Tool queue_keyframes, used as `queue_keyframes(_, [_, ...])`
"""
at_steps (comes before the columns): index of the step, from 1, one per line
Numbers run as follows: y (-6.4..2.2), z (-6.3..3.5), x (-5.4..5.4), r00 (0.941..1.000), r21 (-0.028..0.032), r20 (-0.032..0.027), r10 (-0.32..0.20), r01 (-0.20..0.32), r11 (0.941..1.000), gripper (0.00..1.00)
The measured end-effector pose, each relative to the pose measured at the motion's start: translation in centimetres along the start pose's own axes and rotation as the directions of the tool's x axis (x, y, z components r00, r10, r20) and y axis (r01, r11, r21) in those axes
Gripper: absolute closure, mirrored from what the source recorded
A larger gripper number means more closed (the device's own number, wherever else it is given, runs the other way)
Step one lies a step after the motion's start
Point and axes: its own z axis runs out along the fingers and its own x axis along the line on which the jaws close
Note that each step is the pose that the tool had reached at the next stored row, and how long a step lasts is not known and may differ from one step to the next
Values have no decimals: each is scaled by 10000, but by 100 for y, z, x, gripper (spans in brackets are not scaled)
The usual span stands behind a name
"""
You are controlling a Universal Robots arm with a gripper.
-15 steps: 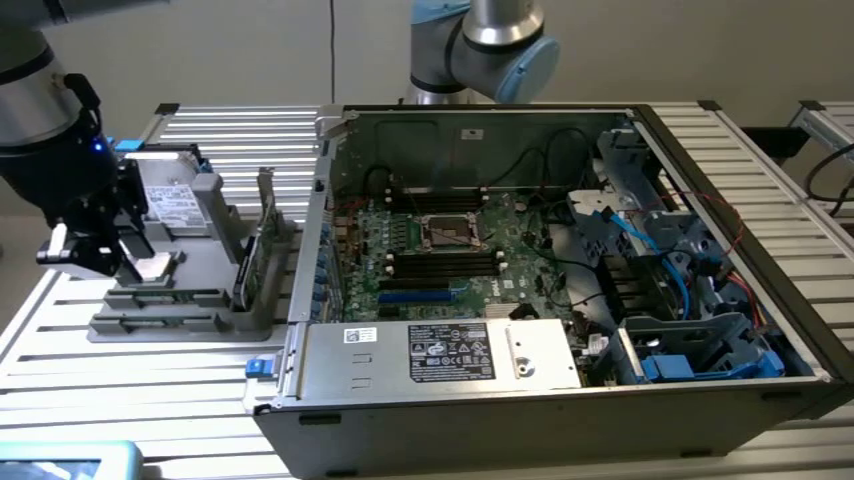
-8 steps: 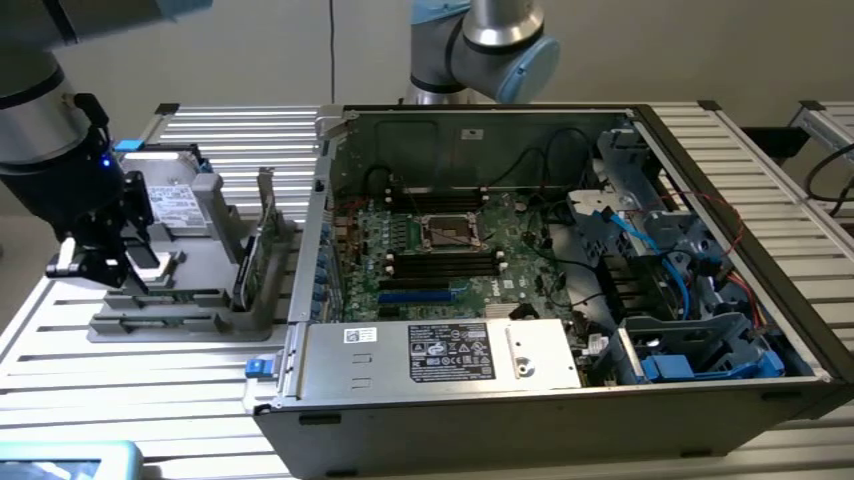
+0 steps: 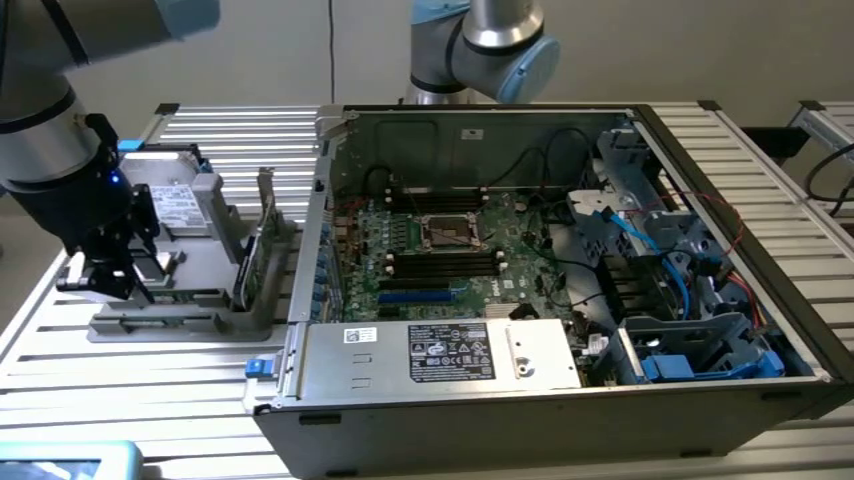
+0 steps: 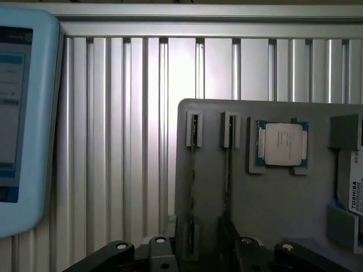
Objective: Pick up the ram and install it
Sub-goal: 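Pick up the ram and move it above insertion slot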
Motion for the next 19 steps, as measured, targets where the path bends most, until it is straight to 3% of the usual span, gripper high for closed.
queue_keyframes(19, [-39, 343, 53, 10000, -28, -1, 0, 0, 10000, 58])
